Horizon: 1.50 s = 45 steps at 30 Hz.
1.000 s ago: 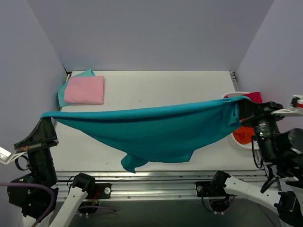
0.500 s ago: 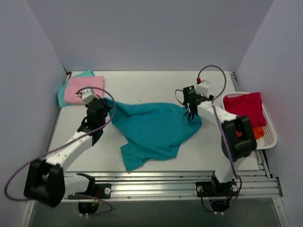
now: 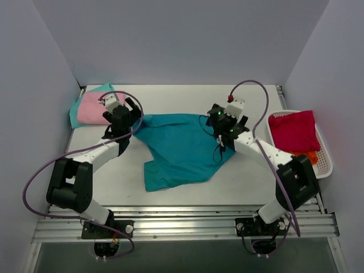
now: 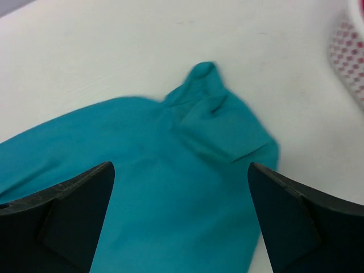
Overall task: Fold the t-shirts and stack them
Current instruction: Flatten the tshirt out
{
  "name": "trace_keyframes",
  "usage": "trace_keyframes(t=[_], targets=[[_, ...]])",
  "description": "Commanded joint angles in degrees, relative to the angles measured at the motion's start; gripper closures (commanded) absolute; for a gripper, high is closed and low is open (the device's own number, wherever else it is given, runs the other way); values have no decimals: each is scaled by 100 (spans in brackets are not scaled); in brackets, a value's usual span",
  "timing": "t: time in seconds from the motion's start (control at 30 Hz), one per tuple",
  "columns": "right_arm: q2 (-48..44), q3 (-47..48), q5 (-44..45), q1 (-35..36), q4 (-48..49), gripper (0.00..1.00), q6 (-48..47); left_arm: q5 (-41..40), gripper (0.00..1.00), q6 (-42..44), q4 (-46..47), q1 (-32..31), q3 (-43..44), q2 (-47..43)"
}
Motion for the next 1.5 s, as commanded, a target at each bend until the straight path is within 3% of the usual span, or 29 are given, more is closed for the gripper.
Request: trace_keyframes(t=[0.0,0.17,0.33,0.7,0.93,1.0,1.03,1.1,1.13,1.23,1.47], targets=[[-702,-515,109,1063,70,0,595,7,6,104,178,74,314,-6],[-1012,-1106,-216,3283,650,0,1333,-19,6,86,485,127,24,-191],[-81,-562,-294,4491,605,0,1598,51,6,86,249,197,93,-191],[1861,1,-1156,4774,1353,1,1633,218,6,60,336,452,-187,-349],[2214,283,-1367,4766,1450,4,1581,350,6,60,468,504,-214,-235],[2179,248,-1455,4774,1477,16,1563,402,6,51,494,548,-223,-191],[2144,196,-1516,4766,1572,36,1537,420,6,34,503,557,-223,-191],[2004,-32,-1578,4748,1652,58,1511,472,6,16,538,583,-266,-182],[1951,-120,-1579,4731,1687,75,1493,490,6,16,564,610,-275,-182],[1732,-594,-1640,4520,1714,97,1466,561,6,7,608,671,-328,-218],[186,-1860,-1245,3133,1250,100,1317,736,6,-89,740,733,-434,-279]])
